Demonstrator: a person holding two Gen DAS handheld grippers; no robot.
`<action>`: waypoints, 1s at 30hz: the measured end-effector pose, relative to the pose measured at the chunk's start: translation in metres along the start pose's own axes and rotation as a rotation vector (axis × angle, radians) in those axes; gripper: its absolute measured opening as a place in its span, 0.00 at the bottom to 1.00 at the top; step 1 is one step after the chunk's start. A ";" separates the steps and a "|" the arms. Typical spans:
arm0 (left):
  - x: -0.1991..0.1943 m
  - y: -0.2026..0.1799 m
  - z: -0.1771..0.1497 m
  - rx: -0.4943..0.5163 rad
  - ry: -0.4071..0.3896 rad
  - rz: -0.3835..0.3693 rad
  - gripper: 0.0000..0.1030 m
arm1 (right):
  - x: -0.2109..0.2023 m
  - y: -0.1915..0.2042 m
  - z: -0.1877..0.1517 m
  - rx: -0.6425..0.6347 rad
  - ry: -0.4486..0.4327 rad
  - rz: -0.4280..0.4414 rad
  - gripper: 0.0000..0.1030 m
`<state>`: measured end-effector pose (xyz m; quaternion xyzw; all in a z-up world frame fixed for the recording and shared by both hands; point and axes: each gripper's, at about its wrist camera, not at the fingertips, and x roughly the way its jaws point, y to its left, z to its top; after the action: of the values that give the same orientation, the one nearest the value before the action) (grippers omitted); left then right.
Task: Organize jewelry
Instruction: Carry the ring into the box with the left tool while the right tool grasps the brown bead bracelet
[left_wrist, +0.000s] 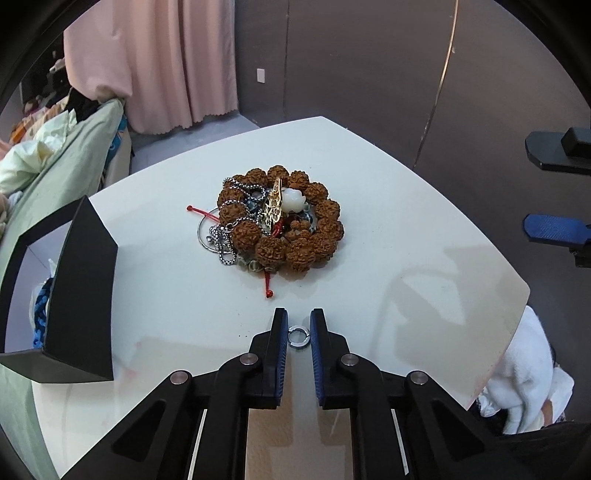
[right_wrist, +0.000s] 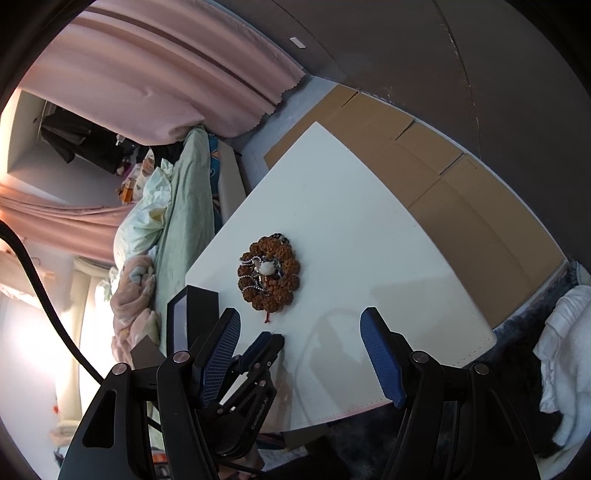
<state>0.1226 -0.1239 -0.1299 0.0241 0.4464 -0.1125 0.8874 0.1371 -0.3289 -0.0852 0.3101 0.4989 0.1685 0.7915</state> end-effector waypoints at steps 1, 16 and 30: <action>0.000 0.001 0.000 -0.006 0.001 -0.004 0.12 | 0.001 0.001 0.001 -0.002 0.001 -0.002 0.66; -0.044 0.032 0.009 -0.105 -0.079 -0.025 0.12 | 0.023 0.013 -0.003 -0.026 0.029 0.012 0.66; -0.085 0.098 0.026 -0.242 -0.177 -0.001 0.12 | 0.072 0.031 0.007 -0.039 0.047 -0.042 0.46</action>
<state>0.1153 -0.0171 -0.0521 -0.0933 0.3768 -0.0602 0.9196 0.1770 -0.2665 -0.1116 0.2800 0.5204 0.1687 0.7889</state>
